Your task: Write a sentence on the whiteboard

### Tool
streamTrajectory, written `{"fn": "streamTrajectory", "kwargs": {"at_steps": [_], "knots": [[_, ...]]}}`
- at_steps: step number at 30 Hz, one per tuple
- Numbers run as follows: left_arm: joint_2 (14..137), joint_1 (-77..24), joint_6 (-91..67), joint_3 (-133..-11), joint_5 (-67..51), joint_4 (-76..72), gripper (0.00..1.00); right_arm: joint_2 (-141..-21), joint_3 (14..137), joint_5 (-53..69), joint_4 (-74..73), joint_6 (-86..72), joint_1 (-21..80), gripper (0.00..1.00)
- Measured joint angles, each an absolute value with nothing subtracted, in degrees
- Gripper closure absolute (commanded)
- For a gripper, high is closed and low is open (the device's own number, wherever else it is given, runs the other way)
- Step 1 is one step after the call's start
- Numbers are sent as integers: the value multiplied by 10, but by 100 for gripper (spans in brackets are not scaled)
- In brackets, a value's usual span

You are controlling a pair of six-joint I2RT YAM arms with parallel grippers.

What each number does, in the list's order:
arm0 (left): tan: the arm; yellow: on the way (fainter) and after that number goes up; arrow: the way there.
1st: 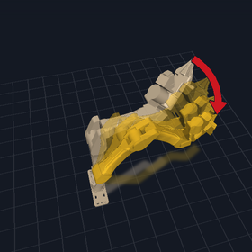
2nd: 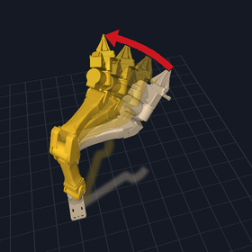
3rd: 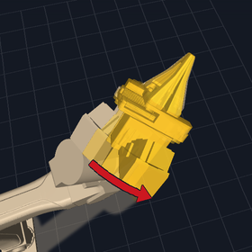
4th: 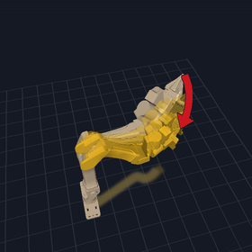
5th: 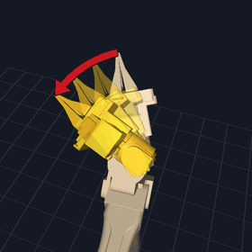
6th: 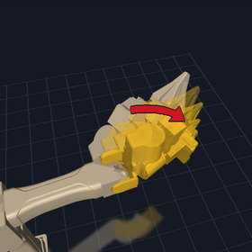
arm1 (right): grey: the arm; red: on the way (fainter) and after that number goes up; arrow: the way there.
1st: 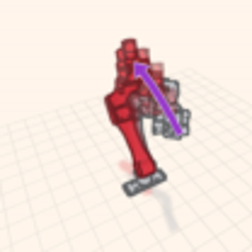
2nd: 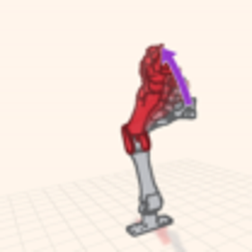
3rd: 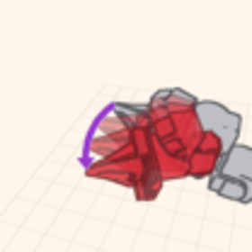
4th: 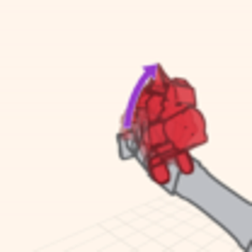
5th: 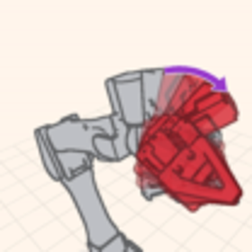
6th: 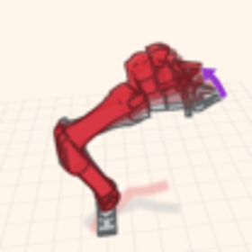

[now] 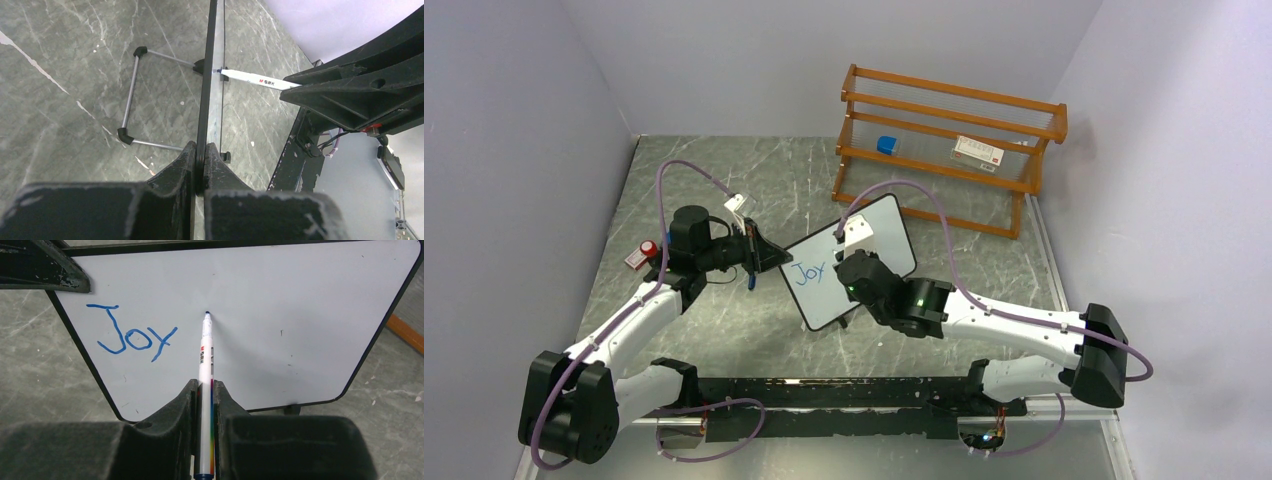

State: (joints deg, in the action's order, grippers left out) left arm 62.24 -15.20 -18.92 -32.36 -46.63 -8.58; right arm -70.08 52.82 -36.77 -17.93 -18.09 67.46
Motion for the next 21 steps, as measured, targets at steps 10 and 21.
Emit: {"fn": "streamTrajectory", "kwargs": {"at_steps": [10,21], "knots": [[624,-150,-190,-324,-466,-87,95,-701,528,-353,-176,-179,662,100],[625,-149,-190,-324,-469,-87,95,-686,528,-346,-188,-182,658,100]]}}
